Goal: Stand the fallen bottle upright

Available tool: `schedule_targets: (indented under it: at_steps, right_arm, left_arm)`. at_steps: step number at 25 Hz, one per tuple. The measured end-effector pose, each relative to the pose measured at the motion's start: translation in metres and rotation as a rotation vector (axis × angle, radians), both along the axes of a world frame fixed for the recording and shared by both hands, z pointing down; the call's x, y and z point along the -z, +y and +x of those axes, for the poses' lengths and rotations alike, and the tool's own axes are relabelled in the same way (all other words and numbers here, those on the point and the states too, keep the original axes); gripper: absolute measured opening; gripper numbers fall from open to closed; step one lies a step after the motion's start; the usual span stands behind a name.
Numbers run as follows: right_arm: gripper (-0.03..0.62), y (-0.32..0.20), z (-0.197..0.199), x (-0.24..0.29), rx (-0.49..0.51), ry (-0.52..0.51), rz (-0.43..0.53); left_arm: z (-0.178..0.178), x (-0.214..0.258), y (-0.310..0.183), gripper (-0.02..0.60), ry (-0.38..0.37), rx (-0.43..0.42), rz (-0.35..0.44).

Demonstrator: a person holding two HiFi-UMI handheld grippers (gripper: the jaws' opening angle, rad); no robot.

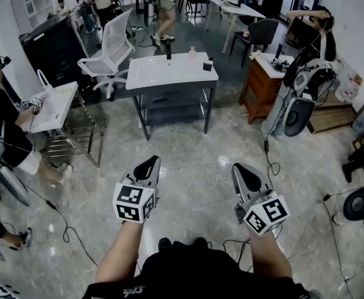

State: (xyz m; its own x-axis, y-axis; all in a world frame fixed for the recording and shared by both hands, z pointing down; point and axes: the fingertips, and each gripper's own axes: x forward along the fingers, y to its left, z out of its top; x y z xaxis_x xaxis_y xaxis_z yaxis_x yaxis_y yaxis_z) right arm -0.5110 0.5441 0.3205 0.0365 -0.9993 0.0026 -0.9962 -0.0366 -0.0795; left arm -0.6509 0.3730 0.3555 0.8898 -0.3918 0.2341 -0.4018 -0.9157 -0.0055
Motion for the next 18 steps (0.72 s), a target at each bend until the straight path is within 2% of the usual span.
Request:
schedule_targets:
  at_steps: [14, 18]
  right_arm:
    - [0.011, 0.048, 0.055, -0.001, -0.007, 0.022, 0.011]
    - [0.012, 0.062, 0.069, -0.009, -0.001, -0.014, 0.022]
  left_arm:
    - [0.046, -0.001, 0.036, 0.025, -0.009, 0.034, 0.006]
    - [0.065, -0.005, 0.05, 0.025, -0.01, 0.02, 0.008]
